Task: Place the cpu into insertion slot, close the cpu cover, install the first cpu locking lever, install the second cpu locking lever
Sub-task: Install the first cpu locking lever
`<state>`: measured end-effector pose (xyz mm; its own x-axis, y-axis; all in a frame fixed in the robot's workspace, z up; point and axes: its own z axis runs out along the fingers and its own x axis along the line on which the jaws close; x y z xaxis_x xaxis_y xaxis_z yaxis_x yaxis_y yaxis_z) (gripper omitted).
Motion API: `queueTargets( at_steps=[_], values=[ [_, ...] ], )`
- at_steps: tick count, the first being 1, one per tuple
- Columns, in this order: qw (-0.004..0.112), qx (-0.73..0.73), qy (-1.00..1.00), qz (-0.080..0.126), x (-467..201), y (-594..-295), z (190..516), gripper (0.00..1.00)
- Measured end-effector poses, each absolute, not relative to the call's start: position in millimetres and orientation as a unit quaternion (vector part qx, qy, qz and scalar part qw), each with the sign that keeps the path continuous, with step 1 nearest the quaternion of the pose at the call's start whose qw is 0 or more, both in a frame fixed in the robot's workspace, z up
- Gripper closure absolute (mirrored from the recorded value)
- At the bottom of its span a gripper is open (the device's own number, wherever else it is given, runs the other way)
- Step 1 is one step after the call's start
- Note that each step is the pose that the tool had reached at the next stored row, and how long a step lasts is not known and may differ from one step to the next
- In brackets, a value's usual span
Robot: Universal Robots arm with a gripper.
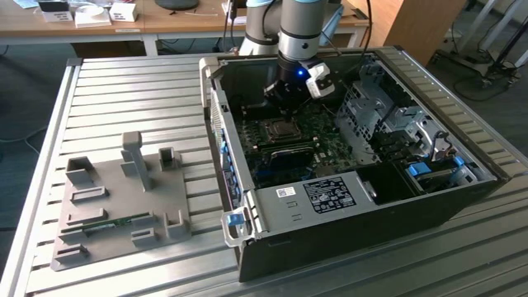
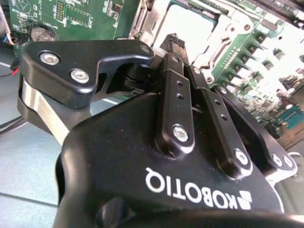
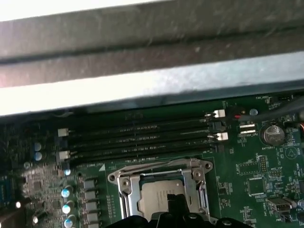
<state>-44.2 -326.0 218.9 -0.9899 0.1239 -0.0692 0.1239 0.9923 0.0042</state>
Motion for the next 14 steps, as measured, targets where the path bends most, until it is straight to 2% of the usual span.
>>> queueTargets(
  at_steps=[14],
  values=[
    [0.035,0.038,0.999,-0.011,-51.2,-329.4,218.5,0.89]
  ],
)
